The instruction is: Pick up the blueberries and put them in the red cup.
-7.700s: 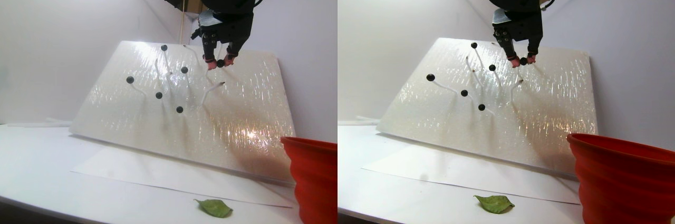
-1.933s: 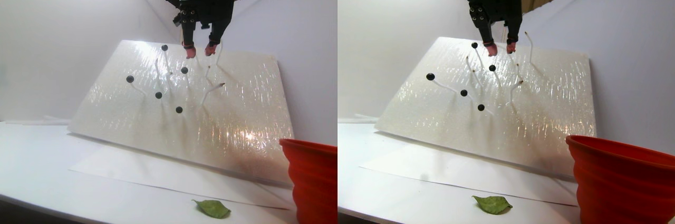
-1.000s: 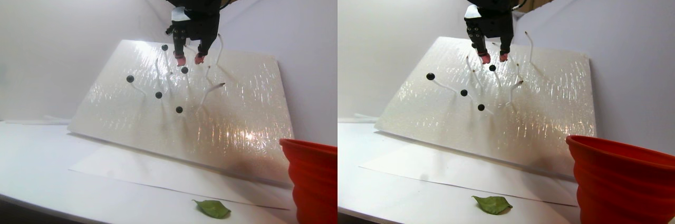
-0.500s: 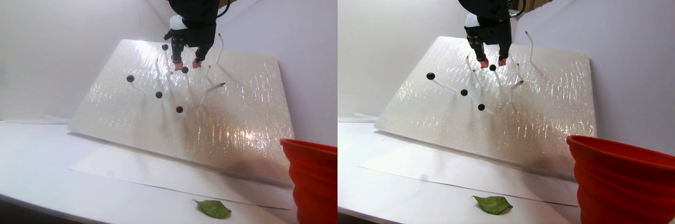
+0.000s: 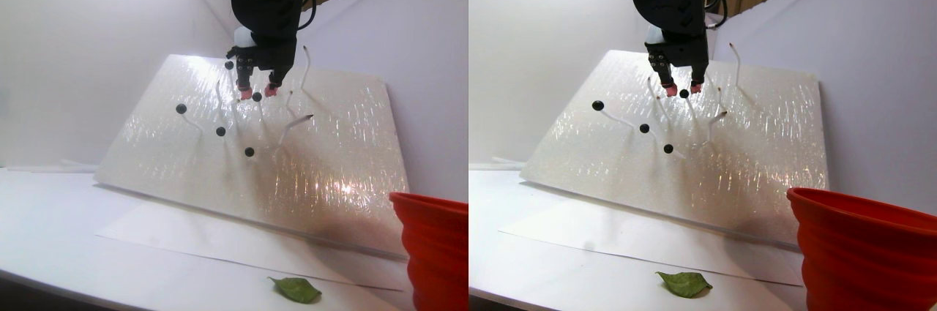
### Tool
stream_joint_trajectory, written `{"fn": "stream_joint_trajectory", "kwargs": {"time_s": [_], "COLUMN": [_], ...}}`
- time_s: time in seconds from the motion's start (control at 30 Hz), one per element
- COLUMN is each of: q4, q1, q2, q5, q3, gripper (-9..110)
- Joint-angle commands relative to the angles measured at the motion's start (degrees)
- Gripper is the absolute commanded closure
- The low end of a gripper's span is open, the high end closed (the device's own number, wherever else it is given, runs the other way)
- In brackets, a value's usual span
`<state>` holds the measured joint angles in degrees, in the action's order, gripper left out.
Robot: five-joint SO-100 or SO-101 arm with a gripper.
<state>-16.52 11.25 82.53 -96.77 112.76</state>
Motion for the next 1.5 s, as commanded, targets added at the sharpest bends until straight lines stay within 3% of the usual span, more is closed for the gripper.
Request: {"fn": "stream_joint_trajectory", "kwargs": {"time_s": [0.0, 1.47], "q4": [-2.29, -5.45], "q1": [-0.18, -0.53], "q2": [1.14, -2.9], "q5": [0.26, 0.62], "q3": [-6.77, -7.47], "gripper": [83, 87]}}
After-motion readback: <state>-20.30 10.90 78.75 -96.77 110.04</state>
